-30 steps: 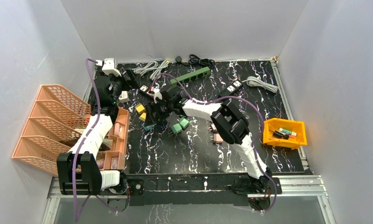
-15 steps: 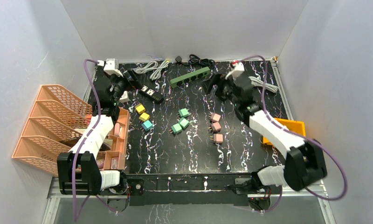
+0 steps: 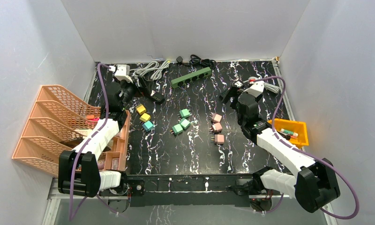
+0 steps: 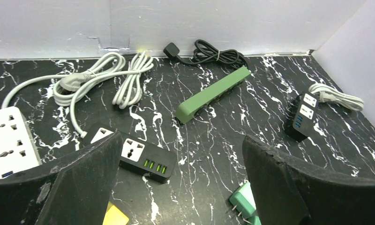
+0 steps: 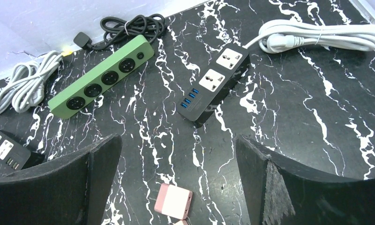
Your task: Pull the plug off the socket
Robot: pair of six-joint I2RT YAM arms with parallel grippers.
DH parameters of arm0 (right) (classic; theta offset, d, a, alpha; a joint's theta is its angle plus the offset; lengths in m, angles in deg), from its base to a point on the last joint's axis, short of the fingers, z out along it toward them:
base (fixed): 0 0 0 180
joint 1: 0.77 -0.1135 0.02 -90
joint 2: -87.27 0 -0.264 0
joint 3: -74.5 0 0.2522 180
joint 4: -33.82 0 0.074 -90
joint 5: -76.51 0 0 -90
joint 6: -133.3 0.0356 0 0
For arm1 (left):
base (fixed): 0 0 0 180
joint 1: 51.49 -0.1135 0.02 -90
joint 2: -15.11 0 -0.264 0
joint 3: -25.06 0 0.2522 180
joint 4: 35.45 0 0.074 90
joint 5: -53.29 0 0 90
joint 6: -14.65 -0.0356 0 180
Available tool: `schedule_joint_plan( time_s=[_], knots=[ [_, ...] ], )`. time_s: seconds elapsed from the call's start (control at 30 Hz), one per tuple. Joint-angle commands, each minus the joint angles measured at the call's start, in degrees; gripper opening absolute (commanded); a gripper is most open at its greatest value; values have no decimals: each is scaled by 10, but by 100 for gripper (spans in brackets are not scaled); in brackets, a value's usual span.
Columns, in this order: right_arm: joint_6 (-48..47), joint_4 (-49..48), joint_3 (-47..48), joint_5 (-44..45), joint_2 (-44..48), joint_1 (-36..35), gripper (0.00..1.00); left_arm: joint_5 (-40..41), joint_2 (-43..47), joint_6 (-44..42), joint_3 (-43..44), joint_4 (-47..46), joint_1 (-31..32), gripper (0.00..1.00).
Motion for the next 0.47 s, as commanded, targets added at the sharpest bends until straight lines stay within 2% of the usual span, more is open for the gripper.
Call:
schedule_joint_plan(
  time_s=[0.0,0.13,0.3,0.43],
  knots=[
    [-15,-6,8,18,10,0,98,24,26,-18,4,-30,2,98],
    [-17,-5,9,18,7,0,98,16,26,-21,2,-34,2,98],
    [-30,-14,5,-58,9,0,98,17,39,-21,-8,-42,2,98],
    [-23,-26,-4,-55,22,0,98,24,45,-23,1,-23,2,98]
  ],
)
